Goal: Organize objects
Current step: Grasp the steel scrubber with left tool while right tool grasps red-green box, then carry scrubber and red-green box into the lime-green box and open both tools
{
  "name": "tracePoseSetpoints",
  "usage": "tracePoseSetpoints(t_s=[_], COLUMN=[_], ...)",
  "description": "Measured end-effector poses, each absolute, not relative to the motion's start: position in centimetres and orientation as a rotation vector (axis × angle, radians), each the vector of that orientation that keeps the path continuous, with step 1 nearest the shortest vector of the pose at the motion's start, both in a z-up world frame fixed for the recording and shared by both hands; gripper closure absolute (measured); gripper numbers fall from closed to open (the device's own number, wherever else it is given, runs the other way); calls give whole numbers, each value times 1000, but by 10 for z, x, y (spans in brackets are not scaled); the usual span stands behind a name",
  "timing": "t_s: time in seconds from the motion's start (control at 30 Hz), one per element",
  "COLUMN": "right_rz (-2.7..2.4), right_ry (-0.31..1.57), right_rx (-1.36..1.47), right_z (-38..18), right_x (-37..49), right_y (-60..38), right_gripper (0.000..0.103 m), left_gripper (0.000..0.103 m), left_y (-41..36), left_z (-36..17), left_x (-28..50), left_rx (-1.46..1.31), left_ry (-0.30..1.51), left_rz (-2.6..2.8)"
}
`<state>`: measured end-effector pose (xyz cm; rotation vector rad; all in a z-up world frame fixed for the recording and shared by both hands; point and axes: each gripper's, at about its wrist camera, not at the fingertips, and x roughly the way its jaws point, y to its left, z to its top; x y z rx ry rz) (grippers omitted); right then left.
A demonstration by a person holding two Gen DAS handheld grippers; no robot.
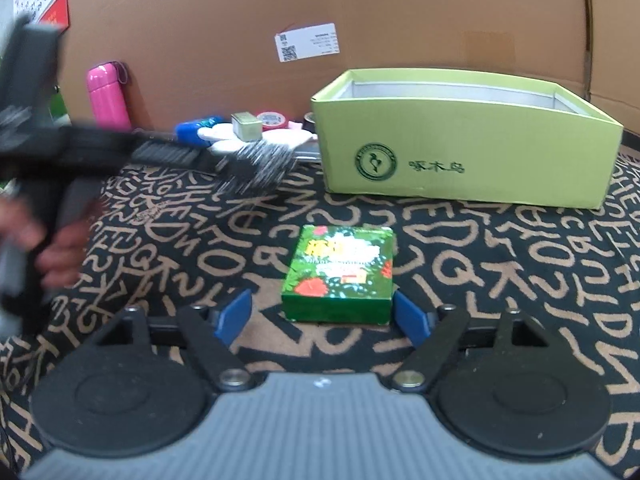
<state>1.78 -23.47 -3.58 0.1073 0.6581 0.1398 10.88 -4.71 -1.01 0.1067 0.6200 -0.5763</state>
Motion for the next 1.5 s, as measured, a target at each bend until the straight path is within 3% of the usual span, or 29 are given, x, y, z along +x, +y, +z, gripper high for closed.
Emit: tracePoseSetpoints(t_s=[0.13,0.2,0.23,0.27,0.67,1.1,1.2,1.33,1.5], right_rz=[140,133,129,128,107,89,71,70,96], right_ry=[662,659,659,662,672,686,680,670,657], right_rx=[85,74,66,57,7,7,14,-9,0], right_z=[-35,-35,-35,-34,-38,-46,-45,-44,-42], right_x=[18,19,19,20,30,46,46,46,35], right_y=[-230,-228,-227,-225,-220,-224,-226,-224,-227], right_gripper=[25,23,20,19,18,16,23,38,39], left_gripper=[72,59,44,37,34,34,36,61,64], left_y=[-30,-26,-26,-26,-45,-50,-53,-55,-52], left_z=[-22,-25,-25,-25,-23,-37,-38,-34,-27], left_x=[83,77,76,76,101,111,108,104,97], left_rx=[101,96,95,98,75,101,126,170,141], left_ry=[669,690,695,683,661,700,693,696,717], left_rz=[-543,-513,-503,-498,-476,-434,-431,-447,-466])
